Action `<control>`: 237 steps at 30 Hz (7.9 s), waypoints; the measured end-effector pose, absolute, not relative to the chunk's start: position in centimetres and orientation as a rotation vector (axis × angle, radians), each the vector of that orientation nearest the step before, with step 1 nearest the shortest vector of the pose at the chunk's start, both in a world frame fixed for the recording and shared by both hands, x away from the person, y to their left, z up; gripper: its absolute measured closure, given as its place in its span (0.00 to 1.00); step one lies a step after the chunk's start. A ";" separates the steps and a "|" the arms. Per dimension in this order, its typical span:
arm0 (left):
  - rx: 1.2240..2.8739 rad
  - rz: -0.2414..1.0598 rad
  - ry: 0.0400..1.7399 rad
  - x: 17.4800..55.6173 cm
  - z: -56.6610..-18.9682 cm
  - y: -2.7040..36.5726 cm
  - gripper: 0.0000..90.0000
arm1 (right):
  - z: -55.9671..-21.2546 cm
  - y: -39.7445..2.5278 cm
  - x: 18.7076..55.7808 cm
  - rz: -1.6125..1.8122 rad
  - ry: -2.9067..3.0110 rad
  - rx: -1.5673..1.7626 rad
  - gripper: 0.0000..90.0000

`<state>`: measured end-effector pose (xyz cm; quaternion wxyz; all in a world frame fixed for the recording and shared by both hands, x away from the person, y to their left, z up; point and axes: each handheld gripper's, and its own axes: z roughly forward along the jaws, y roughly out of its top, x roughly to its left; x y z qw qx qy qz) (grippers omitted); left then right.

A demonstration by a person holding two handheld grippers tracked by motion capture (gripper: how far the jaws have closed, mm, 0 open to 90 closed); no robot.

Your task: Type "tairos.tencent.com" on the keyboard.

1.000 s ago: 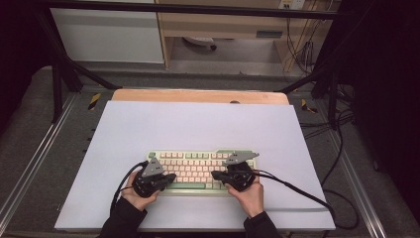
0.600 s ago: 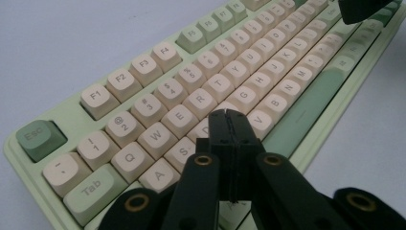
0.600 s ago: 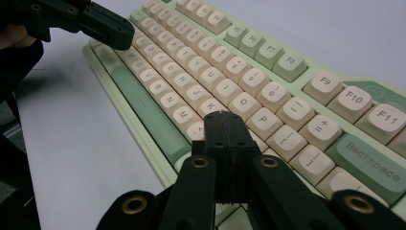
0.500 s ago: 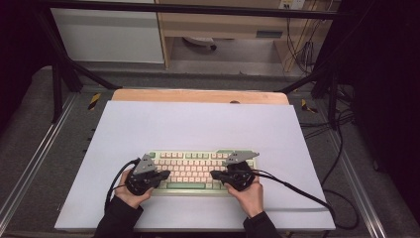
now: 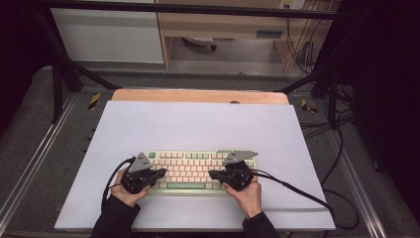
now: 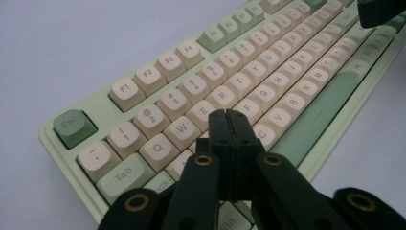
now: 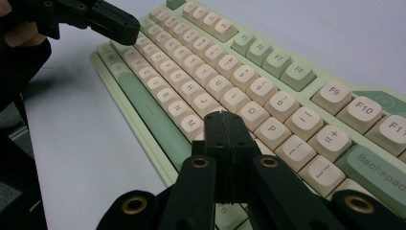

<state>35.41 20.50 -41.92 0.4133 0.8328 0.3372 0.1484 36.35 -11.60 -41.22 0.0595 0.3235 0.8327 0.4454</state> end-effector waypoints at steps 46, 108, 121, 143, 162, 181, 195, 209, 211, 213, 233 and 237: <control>2.130 0.401 0.876 38.1 -42.8 18.1 1.00 | -41.3 -11.7 36.3 1.323 2.524 0.971 1.00; 2.100 0.380 0.855 36.0 -42.0 20.1 1.00 | -42.3 -6.5 37.1 1.354 2.580 0.939 1.00; 2.100 0.377 0.858 36.0 -42.1 20.1 1.00 | -43.4 -6.0 37.3 1.342 2.604 0.943 1.00; 2.095 0.376 0.855 36.0 -42.0 20.1 1.00 | -41.7 -7.1 37.1 1.309 2.578 0.904 1.00; 2.094 0.373 0.852 35.9 -41.9 20.0 1.00 | -41.2 -12.3 36.5 1.321 2.507 0.992 1.00; 2.105 0.374 0.822 36.0 -41.4 18.1 1.00 | -41.5 -14.1 36.2 1.322 2.487 1.010 1.00; 2.117 0.376 0.827 37.1 -41.5 16.4 1.00 | -41.5 -14.1 36.2 1.320 2.487 1.009 1.00; 2.143 0.376 0.844 38.3 -42.5 14.9 1.00 | -41.4 -14.2 36.2 1.320 2.489 1.010 1.00; 2.146 0.376 0.845 38.4 -42.6 14.8 1.00 | -41.4 -14.1 36.2 1.321 2.489 1.007 1.00; 2.143 0.375 0.844 38.4 -42.7 14.8 1.00 | -41.4 -14.2 36.2 1.320 2.489 1.007 1.00; 2.137 0.373 0.818 37.9 -42.4 14.9 1.00 | -41.5 -14.1 36.2 1.323 2.487 1.007 1.00; 2.137 0.376 0.804 37.4 -41.9 15.2 1.00 | -41.5 -14.1 36.2 1.322 2.489 1.008 1.00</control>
